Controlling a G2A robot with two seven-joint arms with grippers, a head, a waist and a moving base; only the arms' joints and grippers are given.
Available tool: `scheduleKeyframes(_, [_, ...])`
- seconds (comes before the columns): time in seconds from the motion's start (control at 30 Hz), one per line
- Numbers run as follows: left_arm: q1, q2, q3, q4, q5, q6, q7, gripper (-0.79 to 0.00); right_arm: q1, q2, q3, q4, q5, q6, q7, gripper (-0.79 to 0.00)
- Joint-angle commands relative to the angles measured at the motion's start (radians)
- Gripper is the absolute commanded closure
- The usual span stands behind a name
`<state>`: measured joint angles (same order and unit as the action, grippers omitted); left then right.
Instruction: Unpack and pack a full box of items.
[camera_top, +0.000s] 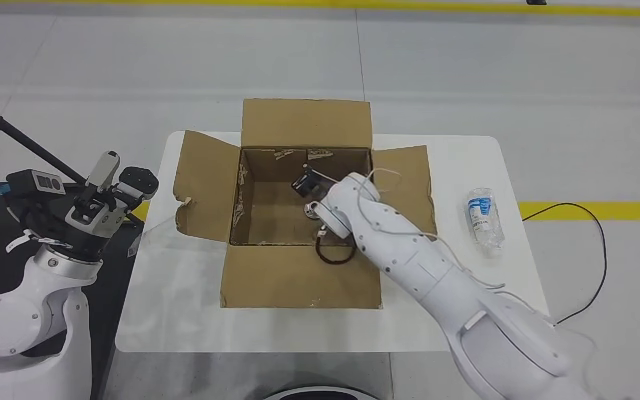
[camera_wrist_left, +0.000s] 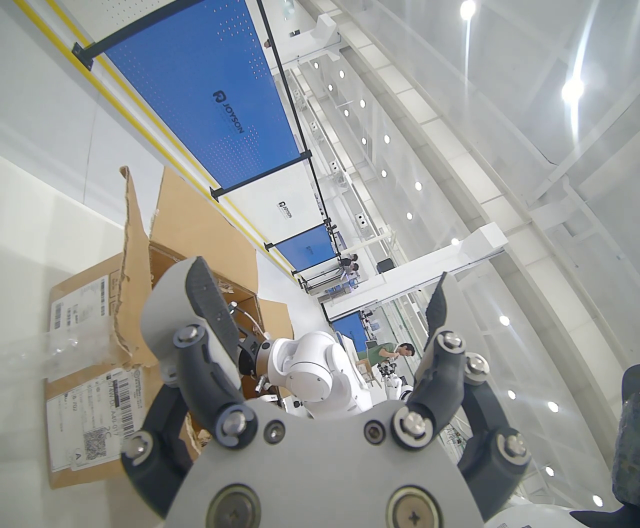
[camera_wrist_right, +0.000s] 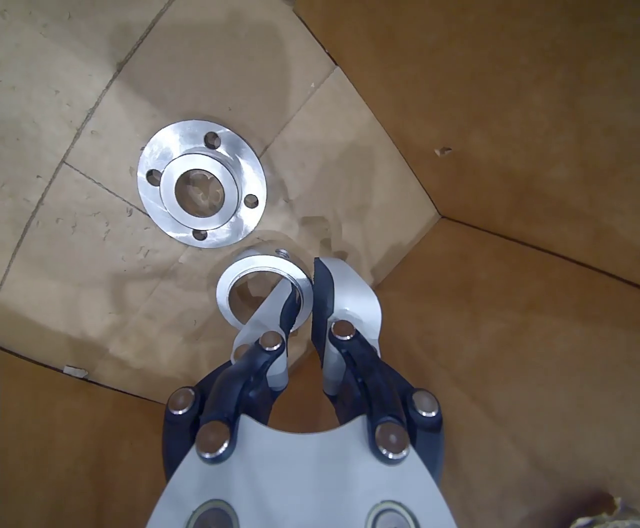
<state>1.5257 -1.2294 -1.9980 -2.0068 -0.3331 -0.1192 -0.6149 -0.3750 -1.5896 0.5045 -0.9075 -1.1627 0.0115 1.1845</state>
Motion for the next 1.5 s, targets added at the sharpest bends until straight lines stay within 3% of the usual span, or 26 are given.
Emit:
scheduleKeyframes(0.0, [0.0,0.0,0.0,0.0,0.0,0.0,0.0,-0.785,0.003,-0.006,0.001,0.013,-0.002,-0.004,-0.001,-0.163])
scheduleKeyframes(0.33, [0.0,0.0,0.0,0.0,0.0,0.0,0.0,-0.785,-0.001,-0.014,0.032,0.003,-0.037,-0.006,0.006,-0.24])
scheduleKeyframes(0.6, [0.0,0.0,0.0,0.0,0.0,0.0,0.0,-0.785,-0.074,0.045,0.161,-0.239,-0.067,-0.048,0.08,-0.36])
scheduleKeyframes(0.8, [0.0,0.0,0.0,0.0,0.0,0.0,0.0,-0.785,-0.243,0.125,0.367,-0.6,-0.08,-0.128,0.149,-0.385])
scheduleKeyframes(0.83, [0.0,0.0,0.0,0.0,0.0,0.0,0.0,-0.785,-0.277,0.139,0.414,-0.665,-0.088,-0.141,0.161,-0.397])
scheduleKeyframes(0.87, [0.0,0.0,0.0,0.0,0.0,0.0,0.0,-0.785,-0.312,0.151,0.464,-0.731,-0.09,-0.153,0.166,-0.459])
scheduleKeyframes(0.97, [0.0,0.0,0.0,0.0,0.0,0.0,0.0,-0.785,-0.416,0.186,0.628,-0.904,-0.098,-0.19,0.188,-0.471])
scheduleKeyframes(1.1, [0.0,0.0,0.0,0.0,0.0,0.0,0.0,-0.785,-0.522,0.219,0.845,-1.047,-0.117,-0.201,0.213,-0.545])
scheduleKeyframes(1.27, [0.0,0.0,0.0,0.0,0.0,0.0,0.0,-0.785,-0.566,0.246,1.068,-1.027,-0.12,-0.195,0.265,-0.785])
scheduleKeyframes(1.47, [0.0,0.0,0.0,0.0,0.0,0.0,0.0,-0.785,-0.501,0.269,1.19,-0.768,-0.127,-0.186,0.331,-0.785])
